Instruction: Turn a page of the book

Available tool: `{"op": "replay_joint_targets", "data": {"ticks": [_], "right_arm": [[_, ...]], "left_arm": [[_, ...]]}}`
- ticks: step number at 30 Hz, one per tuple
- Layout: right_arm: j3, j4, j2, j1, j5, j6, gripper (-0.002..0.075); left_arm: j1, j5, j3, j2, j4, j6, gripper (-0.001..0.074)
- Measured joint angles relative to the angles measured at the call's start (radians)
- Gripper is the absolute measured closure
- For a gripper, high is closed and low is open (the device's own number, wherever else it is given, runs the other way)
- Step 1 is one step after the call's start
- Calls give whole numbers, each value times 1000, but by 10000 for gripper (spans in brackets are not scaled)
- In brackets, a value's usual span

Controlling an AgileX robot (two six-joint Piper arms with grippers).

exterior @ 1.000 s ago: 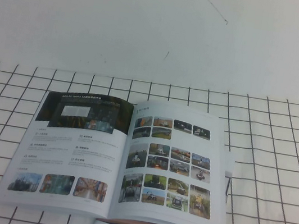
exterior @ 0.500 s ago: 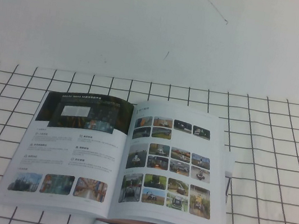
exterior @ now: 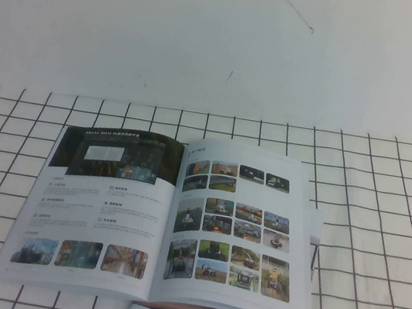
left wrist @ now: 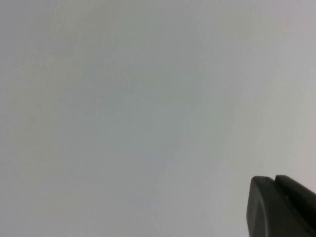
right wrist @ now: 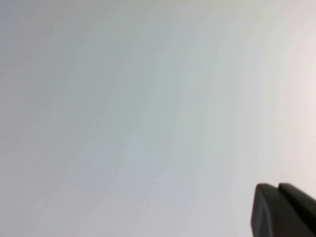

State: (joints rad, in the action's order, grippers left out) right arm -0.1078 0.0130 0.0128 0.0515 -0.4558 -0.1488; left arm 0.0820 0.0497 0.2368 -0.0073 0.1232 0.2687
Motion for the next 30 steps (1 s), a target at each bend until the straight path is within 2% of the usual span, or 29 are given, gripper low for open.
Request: {"op": "replay_joint_targets", "data": {"ticks": [3,9,14,18,23,26,30], "right_arm": [[-105,-5,0,0,173,8,726],[-355,23,-31,0,677,32,726],[-509,26,-189,0,1048,33,726],[-598,55,-347,0,1274,-25,725],[-679,181,-540,0,1465,-187,726],[-689,277,-644,0,1495,-308,726],[-690,412,-738,0,1489,-449,726]], "left_arm": [[0,-100,102,44,0,-28,738],[0,-374,285,206,0,-79,737],[0,-626,390,396,4,-145,737],[0,-749,427,539,68,-221,737],[0,-770,431,752,350,-444,737],[0,-727,431,890,607,-680,737],[0,-634,439,1064,818,-879,737]]}}
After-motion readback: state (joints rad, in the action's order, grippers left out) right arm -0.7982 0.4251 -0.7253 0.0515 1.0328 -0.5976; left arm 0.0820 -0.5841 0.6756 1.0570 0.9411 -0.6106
